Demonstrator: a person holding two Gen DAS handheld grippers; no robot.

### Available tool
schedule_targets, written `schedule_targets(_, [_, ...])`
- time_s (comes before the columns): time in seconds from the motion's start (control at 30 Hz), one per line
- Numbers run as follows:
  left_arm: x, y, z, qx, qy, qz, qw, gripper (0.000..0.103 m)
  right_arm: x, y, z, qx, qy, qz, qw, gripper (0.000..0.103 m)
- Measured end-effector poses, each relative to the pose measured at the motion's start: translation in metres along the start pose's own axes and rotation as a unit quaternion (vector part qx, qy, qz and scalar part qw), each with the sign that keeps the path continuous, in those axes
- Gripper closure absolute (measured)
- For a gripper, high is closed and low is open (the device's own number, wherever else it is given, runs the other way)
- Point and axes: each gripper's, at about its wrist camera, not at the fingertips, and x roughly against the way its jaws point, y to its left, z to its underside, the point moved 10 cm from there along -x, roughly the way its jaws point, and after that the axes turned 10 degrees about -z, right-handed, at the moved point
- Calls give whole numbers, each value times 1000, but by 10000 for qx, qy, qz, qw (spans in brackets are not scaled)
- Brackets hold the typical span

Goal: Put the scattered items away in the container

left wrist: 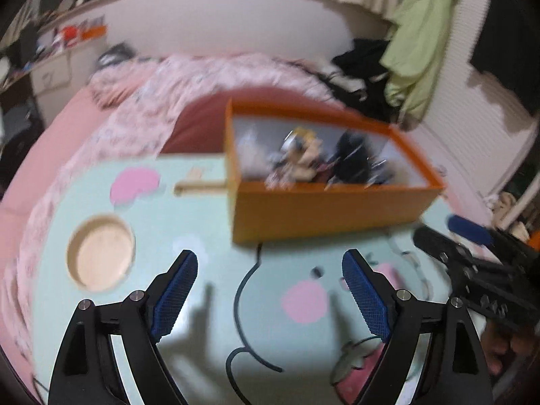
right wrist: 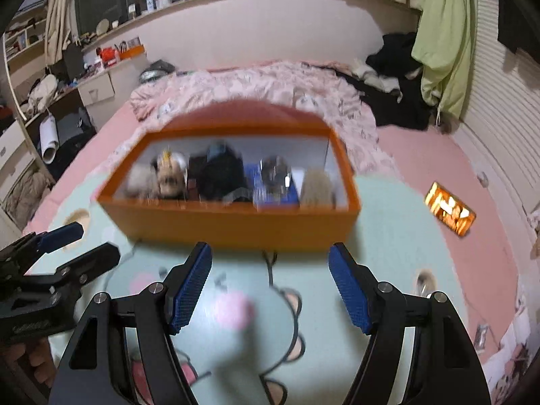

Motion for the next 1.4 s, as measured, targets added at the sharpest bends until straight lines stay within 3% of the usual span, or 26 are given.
schedule_targets(0.07, [-14,3,5,-42,93,-234,9997,16,-13,-4,13,5,184,101,9998,31])
schedule_targets(0.2, [-26,3,7,-277,247,-528,9979,0,-35,-14,28,-15,370,289,9989,31])
schedule_targets(0.23, [-28,2,9,-384,292,-653,9967,0,-37,-17,32,-24,425,319,9986,30])
schedule_targets(0.3, [-31,-3,10,-602,332,-787,9945,0,-39,-21,34,-212,510,51,9985,13])
schedule_targets(0.37, [-31,-3,10,-616,326,-776,9946,0,-43,-23,35,-116,648,101,9978,0])
schedule_targets(1.4, [-32,-1,9,-610,330,-772,9946,0,-38,-23,33,-90,645,53,9979,0])
